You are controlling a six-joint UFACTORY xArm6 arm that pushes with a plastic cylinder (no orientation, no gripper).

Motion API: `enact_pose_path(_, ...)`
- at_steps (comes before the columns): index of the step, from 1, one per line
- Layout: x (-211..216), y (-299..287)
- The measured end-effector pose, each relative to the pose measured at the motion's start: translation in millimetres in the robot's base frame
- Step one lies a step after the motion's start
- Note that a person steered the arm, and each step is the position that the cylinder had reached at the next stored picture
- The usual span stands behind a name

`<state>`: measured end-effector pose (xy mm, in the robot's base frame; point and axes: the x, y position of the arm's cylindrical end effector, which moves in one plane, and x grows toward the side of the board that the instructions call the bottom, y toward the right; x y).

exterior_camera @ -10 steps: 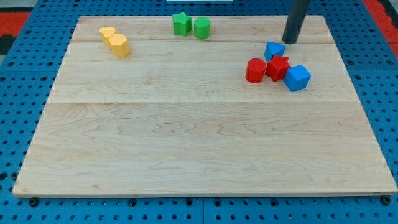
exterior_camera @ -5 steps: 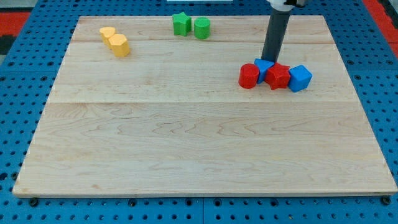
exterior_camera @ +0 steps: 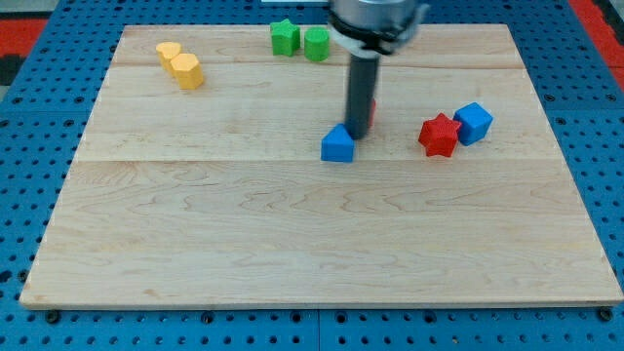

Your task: Push the red circle to the left side of the board

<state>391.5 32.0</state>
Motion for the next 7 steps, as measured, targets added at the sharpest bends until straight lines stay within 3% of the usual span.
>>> enact_pose_path(1,13,34)
enact_pose_path(2,-24,70)
enact_pose_path(4,-57,-89)
enact_pose_path(6,-21,-45)
enact_pose_path(7,3,-99)
